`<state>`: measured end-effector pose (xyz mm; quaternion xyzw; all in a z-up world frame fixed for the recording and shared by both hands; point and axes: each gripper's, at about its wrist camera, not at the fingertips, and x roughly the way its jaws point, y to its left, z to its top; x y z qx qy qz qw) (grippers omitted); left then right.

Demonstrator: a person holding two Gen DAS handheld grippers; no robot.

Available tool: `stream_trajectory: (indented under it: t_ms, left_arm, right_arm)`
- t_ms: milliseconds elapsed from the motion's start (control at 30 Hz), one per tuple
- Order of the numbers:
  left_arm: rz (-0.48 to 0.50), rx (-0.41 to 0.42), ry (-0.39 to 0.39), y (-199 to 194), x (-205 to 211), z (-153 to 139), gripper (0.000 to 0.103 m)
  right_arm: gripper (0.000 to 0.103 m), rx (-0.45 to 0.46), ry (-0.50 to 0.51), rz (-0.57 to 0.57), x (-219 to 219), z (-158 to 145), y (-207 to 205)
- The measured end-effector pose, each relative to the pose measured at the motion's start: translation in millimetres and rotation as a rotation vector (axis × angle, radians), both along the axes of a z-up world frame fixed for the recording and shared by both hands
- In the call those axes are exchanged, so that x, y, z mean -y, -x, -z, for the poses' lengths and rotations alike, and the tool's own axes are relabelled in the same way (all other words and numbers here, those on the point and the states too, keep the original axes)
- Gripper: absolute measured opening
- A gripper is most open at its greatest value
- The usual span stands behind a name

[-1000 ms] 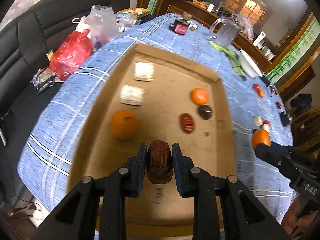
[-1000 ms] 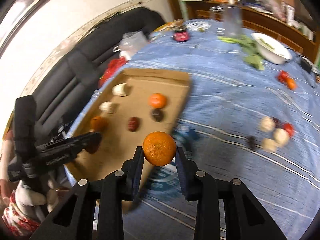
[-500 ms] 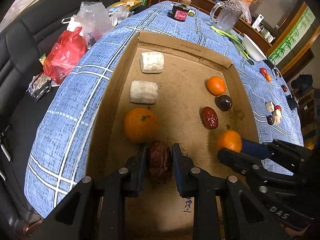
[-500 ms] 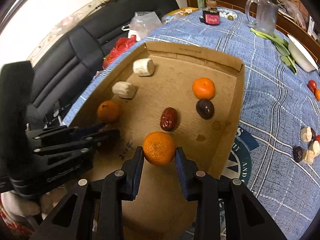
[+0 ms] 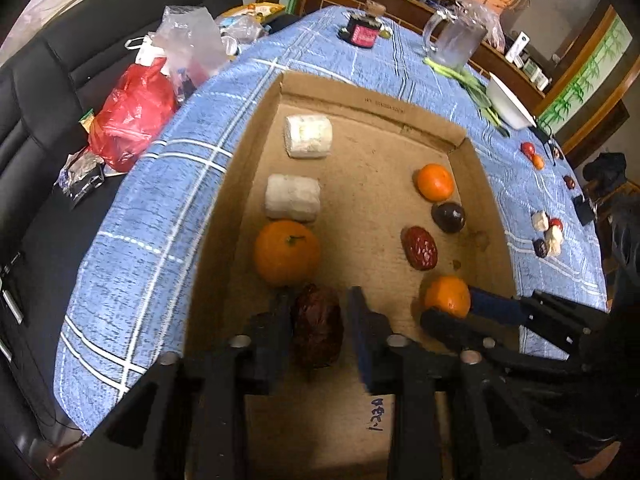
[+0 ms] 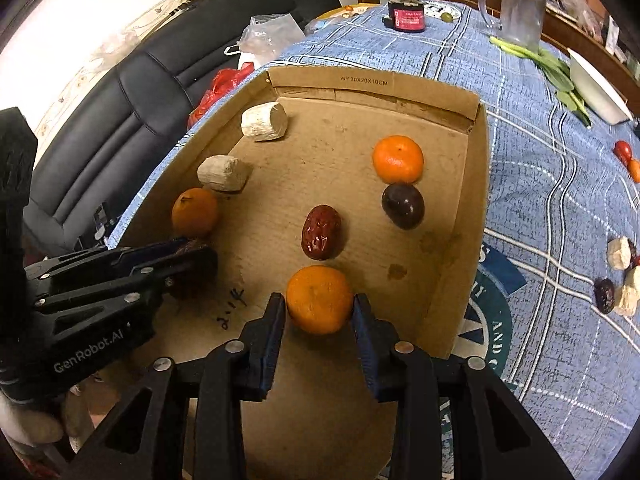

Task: Organize fruits
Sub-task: 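Lower the red date and mandarin into the box, open both grippers, then grasp a pale yam piece with the left gripper while the right gripper grasps a red tomato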

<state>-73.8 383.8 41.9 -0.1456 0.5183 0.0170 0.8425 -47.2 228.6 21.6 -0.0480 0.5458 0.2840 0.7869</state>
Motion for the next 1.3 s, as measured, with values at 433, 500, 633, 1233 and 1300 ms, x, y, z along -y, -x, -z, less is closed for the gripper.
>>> stream_trajectory:
  t_ms: [433,500,633,1233,1300]
  left_arm:
    - [-0.095,0.101,0.016,7.5,5.9,-45.7,0.048]
    - [-0.076,0.119,0.013,7.0,19.6,-53.6,0.051]
    - [-0.033,0.140,0.009,1.3,52.0,-66.0,0.058]
    - [0.252,0.089,0.046,-30.3,224.0,-38.6,0.063]
    - [0.279,0.094,0.035,-36.0,236.1,-37.4,0.063]
  right_arm:
    - [0.051,0.090,-0.067,0.044,39.6,-42.7,13.8]
    - [0.050,0.103,-0.073,0.075,56.1,-49.4,13.0]
    - [0.050,0.117,-0.080,0.148,98.5,-57.8,12.9]
    - [0.050,0.059,-0.003,0.502,318.1,-39.8,-10.0]
    - [0.050,0.057,-0.008,0.495,322.6,-38.4,-20.1]
